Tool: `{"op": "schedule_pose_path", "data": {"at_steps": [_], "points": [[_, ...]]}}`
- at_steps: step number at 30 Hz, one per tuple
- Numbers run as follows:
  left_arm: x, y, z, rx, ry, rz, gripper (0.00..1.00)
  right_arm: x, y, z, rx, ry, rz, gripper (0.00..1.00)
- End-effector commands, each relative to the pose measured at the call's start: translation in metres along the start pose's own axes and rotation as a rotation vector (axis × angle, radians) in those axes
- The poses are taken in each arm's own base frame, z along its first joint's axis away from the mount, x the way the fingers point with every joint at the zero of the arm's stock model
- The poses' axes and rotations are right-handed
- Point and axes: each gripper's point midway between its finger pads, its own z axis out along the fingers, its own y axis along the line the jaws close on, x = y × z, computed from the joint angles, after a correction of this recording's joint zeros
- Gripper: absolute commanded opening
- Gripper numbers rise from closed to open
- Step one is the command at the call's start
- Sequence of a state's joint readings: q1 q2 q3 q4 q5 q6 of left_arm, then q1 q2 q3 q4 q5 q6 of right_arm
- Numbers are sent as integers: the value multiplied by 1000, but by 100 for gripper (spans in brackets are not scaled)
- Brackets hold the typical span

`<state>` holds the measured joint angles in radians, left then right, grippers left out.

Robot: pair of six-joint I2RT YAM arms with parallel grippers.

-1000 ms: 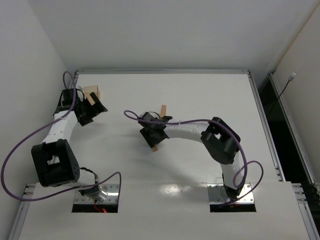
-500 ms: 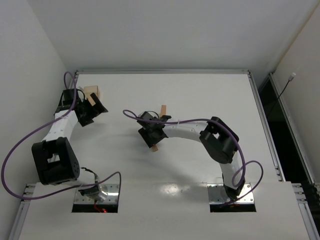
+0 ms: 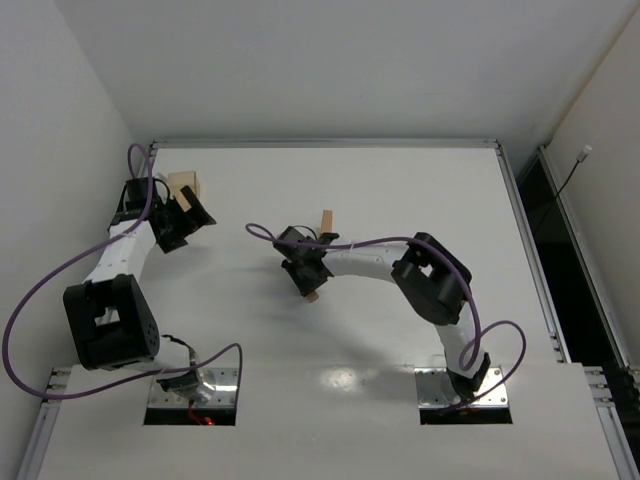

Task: Build the wood block tower

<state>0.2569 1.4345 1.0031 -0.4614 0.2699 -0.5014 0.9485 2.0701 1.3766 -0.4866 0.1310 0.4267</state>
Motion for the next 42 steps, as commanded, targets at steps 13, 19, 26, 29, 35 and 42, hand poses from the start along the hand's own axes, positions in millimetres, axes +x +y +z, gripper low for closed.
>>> {"op": "schedule_pose_path", "data": {"at_steps": [13, 19, 26, 29, 35, 42], "points": [[-11, -7, -4, 16, -51, 13, 100, -98, 52, -123, -138, -320, 7, 0], [-14, -9, -9, 21, -83, 3, 100, -155, 26, -188, -95, -511, 191, 0], [-12, -11, -6, 25, -78, 9, 100, -172, -34, -184, 34, -522, 378, 0], [-14, -14, -4, 33, -74, 9, 100, -170, -51, -159, 47, -465, 410, 0], [-15, -14, -6, 33, -73, 18, 100, -174, -92, -133, 106, -435, 432, 0], [-12, -12, -2, 29, -65, 16, 100, -164, -114, -111, 123, -368, 500, 0]]}}
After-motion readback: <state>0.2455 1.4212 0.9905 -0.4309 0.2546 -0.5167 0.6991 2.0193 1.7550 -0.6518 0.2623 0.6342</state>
